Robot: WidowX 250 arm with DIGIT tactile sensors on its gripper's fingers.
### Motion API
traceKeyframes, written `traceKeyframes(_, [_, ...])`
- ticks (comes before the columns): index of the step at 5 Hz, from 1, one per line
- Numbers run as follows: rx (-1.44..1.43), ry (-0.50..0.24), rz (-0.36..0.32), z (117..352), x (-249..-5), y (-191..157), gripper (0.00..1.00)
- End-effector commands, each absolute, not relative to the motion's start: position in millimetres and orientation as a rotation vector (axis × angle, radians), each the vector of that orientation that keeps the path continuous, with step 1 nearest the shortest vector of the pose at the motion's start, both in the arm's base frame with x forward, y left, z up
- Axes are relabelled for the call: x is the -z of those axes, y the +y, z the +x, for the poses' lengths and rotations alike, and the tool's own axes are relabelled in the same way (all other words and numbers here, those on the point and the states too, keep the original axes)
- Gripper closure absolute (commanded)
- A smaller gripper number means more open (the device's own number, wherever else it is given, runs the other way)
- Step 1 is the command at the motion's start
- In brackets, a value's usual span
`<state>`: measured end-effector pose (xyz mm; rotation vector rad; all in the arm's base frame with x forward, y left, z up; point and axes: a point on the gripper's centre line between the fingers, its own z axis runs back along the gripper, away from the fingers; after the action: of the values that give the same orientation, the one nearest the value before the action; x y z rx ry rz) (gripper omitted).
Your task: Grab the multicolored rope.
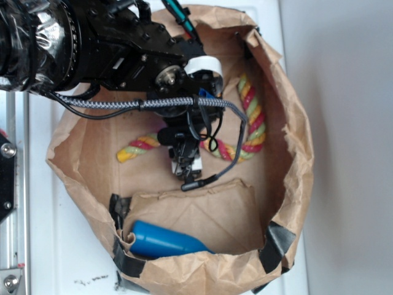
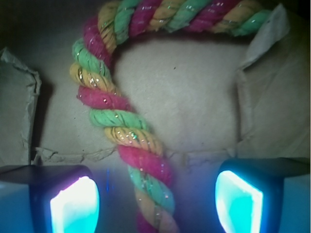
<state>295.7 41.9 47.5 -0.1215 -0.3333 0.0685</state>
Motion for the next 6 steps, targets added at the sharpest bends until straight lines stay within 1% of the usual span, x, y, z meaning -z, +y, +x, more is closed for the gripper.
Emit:
traceKeyframes(1, [-0.037, -0.335, -0.052, 311.4, -32.5, 32.0, 0.0])
traceKeyframes(2, [-0.036, -0.319, -0.068, 310.0, -33.2, 30.5, 0.0])
traceKeyframes(3, [-0.053, -0.333, -0.074, 310.7, -39.8, 32.4, 1.0])
traceKeyframes(5, [-0.078, -0.345, -0.107, 314.1, -55.5, 37.4, 1.0])
traceKeyframes(6, [-0.088, -0.358, -0.139, 313.5, -69.6, 41.6, 1.0])
